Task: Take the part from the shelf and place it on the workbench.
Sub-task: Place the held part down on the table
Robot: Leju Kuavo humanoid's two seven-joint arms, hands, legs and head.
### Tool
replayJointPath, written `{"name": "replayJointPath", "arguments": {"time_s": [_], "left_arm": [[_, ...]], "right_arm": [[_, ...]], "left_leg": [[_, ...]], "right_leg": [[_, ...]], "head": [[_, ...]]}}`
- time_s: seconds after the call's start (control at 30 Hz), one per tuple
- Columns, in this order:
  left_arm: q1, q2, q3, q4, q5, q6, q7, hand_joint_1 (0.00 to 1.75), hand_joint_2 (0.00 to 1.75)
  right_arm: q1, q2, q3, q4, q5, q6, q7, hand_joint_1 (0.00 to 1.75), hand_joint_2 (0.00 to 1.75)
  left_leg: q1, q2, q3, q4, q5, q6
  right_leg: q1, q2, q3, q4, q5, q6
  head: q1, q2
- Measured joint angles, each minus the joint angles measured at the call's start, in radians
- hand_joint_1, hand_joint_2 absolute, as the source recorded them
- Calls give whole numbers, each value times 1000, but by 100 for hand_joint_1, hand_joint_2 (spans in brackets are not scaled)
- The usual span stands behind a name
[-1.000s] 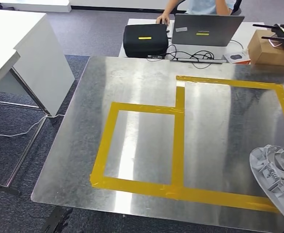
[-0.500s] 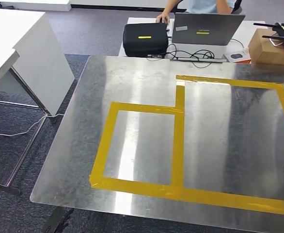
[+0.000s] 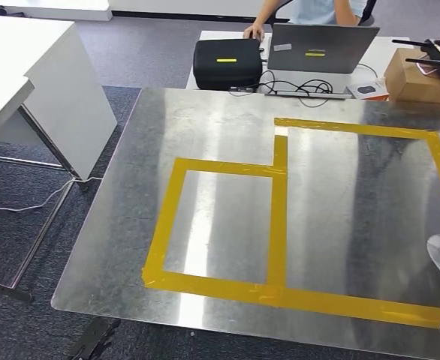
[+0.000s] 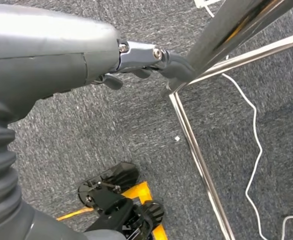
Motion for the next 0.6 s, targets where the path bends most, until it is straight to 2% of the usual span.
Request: {"name": "replayJointPath", "arguments": {"time_s": [0.17, 0.33, 0.47, 0.6], "left_arm": [[-2, -2, -6, 0, -3, -4, 3, 0, 175], [-9, -6, -20, 0, -12, -10, 10, 0, 175], [-16, -8, -32, 0, -21, -12, 22, 0, 175], [-22, -9, -45, 0, -28, -9, 31, 0, 175]], "right_arm": [[72, -129, 170, 41, -162, -91, 233, 175, 175], [88, -316, 418, 101, -335, -248, 491, 175, 175], [37, -460, 633, 171, -417, -314, 590, 175, 175], [-22, -570, 798, 242, -516, -356, 642, 175, 175]], "left_leg": [[-1, 0, 0, 0, 1, 0], [-1, 1, 0, 0, 2, 0], [-1, 1, 1, 0, 4, 2], [-1, 1, 1, 0, 7, 1]], "right_leg": [[-1, 1, 1, -1, 2, 2], [-1, 2, 2, -4, 5, 3], [-1, 2, 2, -5, 8, 5], [-1, 3, 3, -7, 11, 6]], "head": [[0, 0], [0, 0], [0, 0], [0, 0]]}}
